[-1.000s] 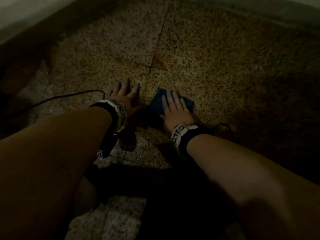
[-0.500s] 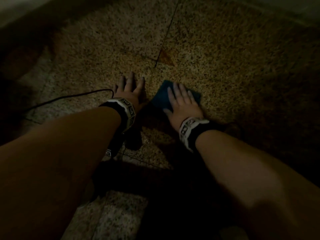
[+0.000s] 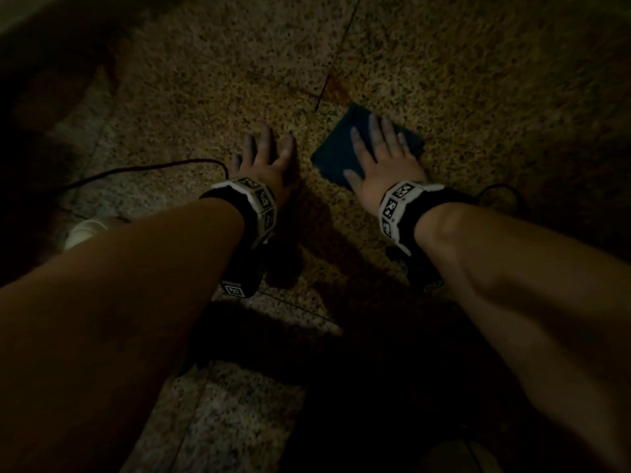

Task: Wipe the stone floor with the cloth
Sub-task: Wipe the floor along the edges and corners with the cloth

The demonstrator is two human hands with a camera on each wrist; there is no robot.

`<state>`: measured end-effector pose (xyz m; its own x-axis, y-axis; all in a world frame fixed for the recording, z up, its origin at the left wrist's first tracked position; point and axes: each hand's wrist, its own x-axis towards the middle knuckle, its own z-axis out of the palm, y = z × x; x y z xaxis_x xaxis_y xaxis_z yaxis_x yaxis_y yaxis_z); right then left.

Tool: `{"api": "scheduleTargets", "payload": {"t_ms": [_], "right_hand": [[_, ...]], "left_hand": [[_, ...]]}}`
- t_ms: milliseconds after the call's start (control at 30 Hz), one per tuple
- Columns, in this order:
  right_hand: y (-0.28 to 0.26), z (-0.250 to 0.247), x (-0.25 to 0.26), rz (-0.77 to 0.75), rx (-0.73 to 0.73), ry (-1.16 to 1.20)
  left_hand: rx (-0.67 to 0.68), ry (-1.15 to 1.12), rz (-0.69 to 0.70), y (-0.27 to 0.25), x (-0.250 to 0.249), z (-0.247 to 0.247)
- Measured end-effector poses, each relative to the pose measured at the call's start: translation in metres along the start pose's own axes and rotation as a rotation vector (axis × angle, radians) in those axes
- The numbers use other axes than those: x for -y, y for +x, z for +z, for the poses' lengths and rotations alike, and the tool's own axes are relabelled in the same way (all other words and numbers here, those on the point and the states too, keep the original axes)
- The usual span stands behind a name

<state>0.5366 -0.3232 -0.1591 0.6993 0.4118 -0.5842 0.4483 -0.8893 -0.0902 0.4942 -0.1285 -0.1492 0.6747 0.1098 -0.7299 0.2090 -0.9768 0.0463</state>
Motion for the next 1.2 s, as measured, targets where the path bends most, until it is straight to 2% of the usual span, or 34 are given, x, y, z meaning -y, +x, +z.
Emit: {"api": "scheduleTargets", "payload": {"t_ms": [167, 367, 633, 867, 1067, 1200], "right_hand": [[-0.038, 0.023, -0.005, -0.099, 0.045, -0.013], [-0.072, 0.048, -0.008, -0.108, 0.053, -0.006], [-0.058, 0.039, -0.016, -0.087, 0.025, 0.008], [-0.004, 0.002, -0.035, 0.138, 0.003, 0.127], [-0.007, 0.005, -0.03, 0.144, -0.031, 0.12], [-0.018, 0.007, -0.029, 0.108, 0.001, 0.108]], "left_hand": [[0.013, 0.024, -0.036, -0.001, -0.005, -0.007], [0.004, 0.044, 0.01, 0.003, -0.023, -0.022], [0.013, 0.061, 0.03, 0.005, -0.027, -0.011], [0.035, 0.047, 0.012, 0.002, -0.03, -0.015], [0.019, 0.091, 0.073, -0.002, -0.043, -0.017], [0.035, 0.099, 0.063, -0.002, -0.048, -0.015]]}}
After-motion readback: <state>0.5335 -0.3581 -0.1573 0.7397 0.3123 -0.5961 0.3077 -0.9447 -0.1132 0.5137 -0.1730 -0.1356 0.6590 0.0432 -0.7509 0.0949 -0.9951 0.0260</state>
